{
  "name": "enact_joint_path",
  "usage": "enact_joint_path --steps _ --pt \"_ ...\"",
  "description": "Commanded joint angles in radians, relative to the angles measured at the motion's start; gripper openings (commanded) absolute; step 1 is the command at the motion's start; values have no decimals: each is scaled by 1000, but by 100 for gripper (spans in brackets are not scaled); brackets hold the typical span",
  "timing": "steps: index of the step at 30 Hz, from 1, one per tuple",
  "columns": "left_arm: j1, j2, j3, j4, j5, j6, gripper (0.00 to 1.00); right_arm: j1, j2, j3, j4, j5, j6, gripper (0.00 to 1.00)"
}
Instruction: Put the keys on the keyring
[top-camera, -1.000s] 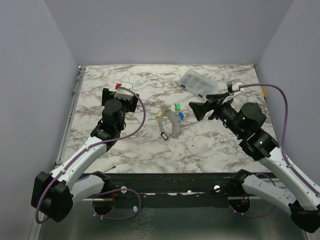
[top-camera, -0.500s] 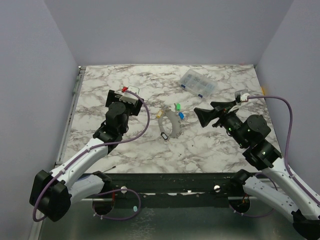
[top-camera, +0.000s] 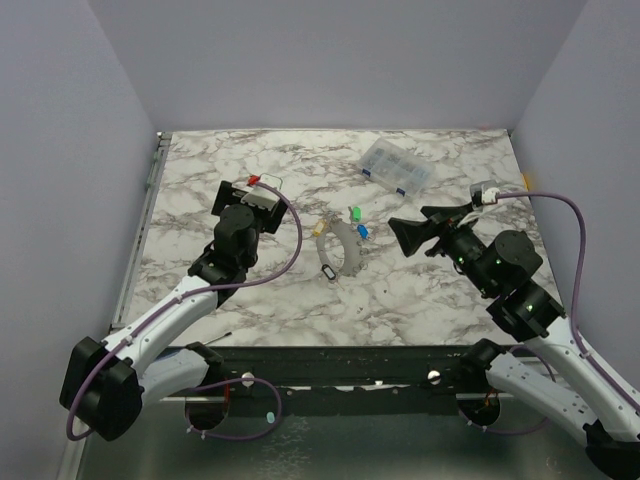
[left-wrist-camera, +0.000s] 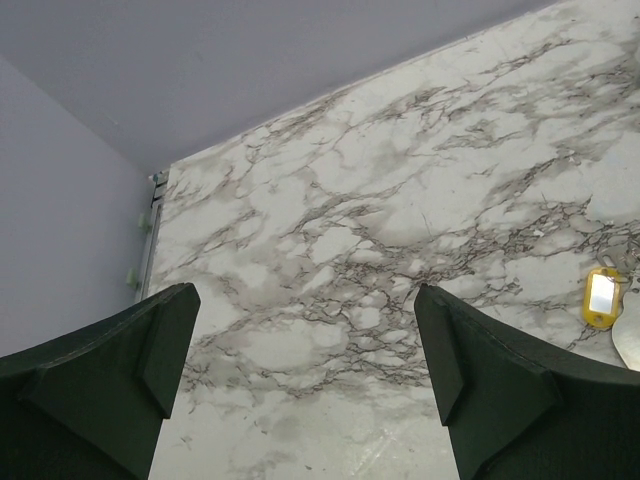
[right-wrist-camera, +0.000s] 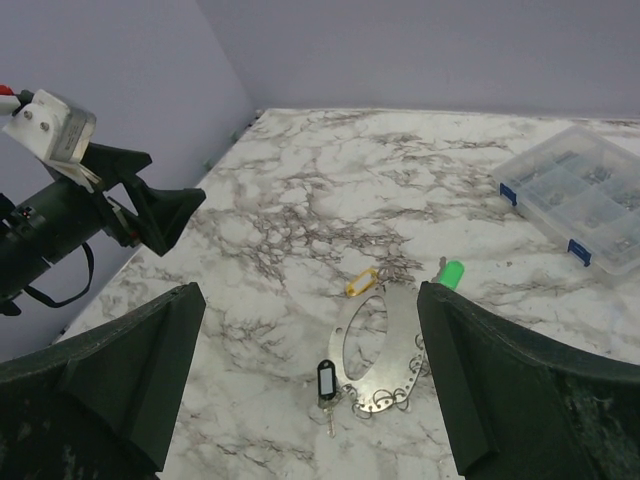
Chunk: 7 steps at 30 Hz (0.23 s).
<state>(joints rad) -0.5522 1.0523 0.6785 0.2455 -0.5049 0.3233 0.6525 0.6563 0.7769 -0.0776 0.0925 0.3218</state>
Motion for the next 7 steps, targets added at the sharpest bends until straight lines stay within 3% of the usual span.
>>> enact_joint_path --steps 1,7 --pt "-7 3 -6 18 -15 11 99 -4 -5 -5 -7 -27 12 100" --pt "-6 10 -10 24 -17 17 99 -5 36 12 -1 -116 18 100"
